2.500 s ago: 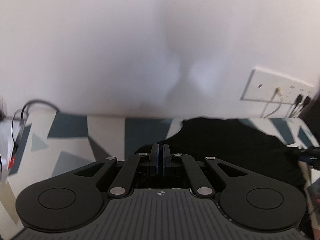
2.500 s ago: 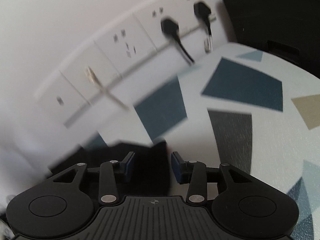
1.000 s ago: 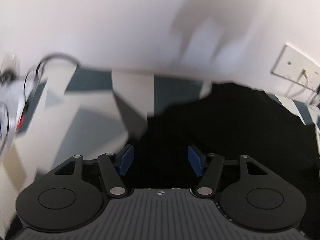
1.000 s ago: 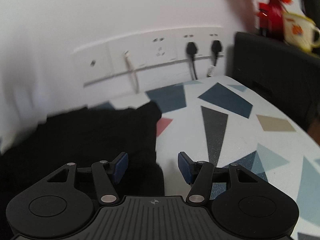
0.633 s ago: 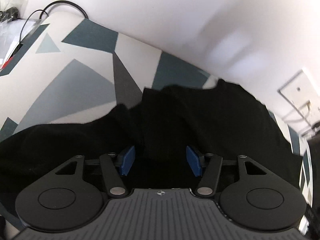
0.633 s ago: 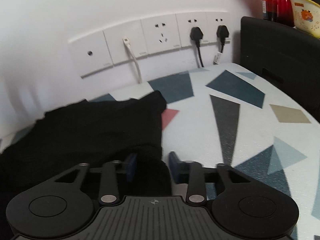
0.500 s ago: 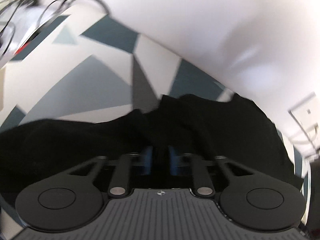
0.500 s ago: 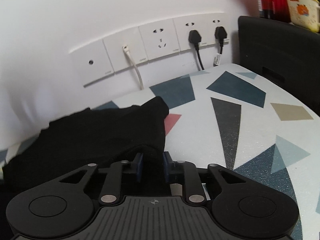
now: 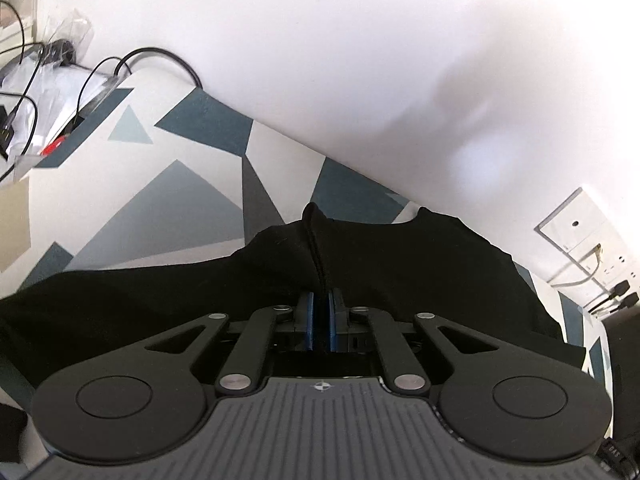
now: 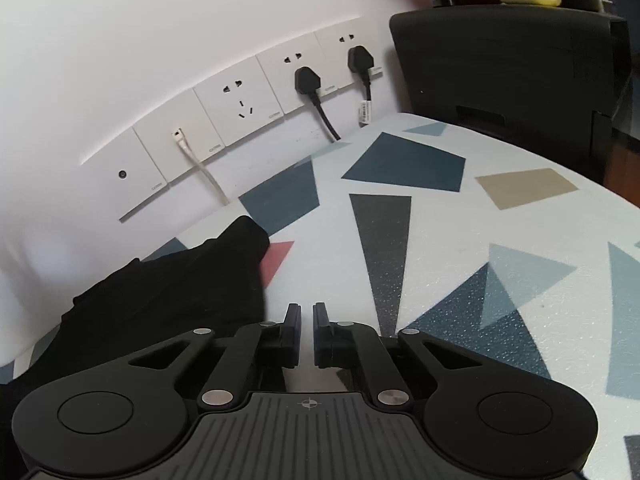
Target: Fold clothes
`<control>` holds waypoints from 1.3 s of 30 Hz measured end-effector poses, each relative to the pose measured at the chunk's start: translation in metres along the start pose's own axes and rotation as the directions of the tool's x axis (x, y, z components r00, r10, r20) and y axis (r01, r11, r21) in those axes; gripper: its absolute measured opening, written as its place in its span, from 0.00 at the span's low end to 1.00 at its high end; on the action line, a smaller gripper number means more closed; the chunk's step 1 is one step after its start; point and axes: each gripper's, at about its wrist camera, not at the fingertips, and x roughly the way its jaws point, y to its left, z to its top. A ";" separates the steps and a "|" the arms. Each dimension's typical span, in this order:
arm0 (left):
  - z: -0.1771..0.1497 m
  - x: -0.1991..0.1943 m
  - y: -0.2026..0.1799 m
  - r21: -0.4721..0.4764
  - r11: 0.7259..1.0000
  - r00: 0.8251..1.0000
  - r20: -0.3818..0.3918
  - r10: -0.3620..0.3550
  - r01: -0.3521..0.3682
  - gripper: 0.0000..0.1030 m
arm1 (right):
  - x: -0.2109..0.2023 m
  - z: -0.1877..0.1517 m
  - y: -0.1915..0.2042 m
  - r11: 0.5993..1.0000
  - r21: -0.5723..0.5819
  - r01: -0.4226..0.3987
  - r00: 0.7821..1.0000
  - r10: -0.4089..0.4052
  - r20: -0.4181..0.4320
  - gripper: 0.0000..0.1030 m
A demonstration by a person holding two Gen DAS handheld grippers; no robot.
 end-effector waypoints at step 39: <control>-0.003 0.018 0.030 -0.257 0.966 0.994 -0.110 -0.001 -0.027 0.09 | -0.006 -0.012 0.013 0.996 -0.023 -0.083 0.995 0.084 0.051 0.06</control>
